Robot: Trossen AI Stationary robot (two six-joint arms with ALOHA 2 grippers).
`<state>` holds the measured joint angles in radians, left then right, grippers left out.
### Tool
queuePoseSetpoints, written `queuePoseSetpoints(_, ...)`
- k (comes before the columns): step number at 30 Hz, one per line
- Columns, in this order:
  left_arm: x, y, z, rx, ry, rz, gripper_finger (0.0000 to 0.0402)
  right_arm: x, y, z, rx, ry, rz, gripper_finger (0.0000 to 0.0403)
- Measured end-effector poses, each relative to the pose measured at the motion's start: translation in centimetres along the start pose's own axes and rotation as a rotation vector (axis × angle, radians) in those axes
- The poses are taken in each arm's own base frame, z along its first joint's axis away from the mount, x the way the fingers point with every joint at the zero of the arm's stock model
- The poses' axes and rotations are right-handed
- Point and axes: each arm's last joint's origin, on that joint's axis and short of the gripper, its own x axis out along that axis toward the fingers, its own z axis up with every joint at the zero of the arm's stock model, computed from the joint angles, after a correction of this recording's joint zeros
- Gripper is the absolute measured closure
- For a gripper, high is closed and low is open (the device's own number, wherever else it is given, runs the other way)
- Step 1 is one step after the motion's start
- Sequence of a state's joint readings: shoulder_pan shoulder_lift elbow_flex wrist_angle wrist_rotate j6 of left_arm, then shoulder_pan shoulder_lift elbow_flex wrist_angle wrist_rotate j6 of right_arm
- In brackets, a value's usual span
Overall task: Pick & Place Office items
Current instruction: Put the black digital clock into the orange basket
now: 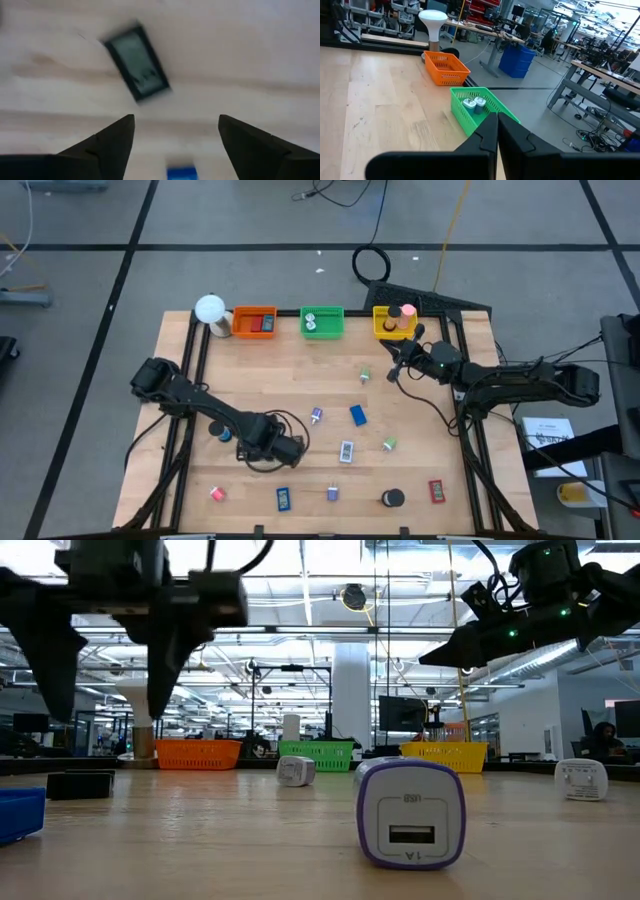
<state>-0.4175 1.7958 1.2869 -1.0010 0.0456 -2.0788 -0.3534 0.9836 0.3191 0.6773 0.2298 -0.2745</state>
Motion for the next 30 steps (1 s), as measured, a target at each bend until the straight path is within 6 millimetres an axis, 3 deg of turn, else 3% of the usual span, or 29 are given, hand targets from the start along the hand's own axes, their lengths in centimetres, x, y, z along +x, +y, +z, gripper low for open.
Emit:
queuePoseSetpoints(6,1.0,1.2,-0.2,-0.088,-0.12,-0.002,0.0117,0.0,0.0,0.0,0.0,0.0,0.0,0.0399)
queuePoseSetpoints(18,3.9,2.7,0.9,-0.129,-0.158,0.021,0.0123,0.0,0.0,0.0,0.0,0.0,0.0,0.0399)
queuePoseSetpoints(23,5.1,2.6,1.4,-0.148,-0.151,-0.041,0.015,0.0,0.0,0.0,-0.003,0.0,0.0,0.0399)
queuePoseSetpoints(30,5.4,2.6,1.8,-0.109,-0.122,-0.018,0.0211,0.0,0.0,0.0,-0.008,0.0,0.001,0.0399)
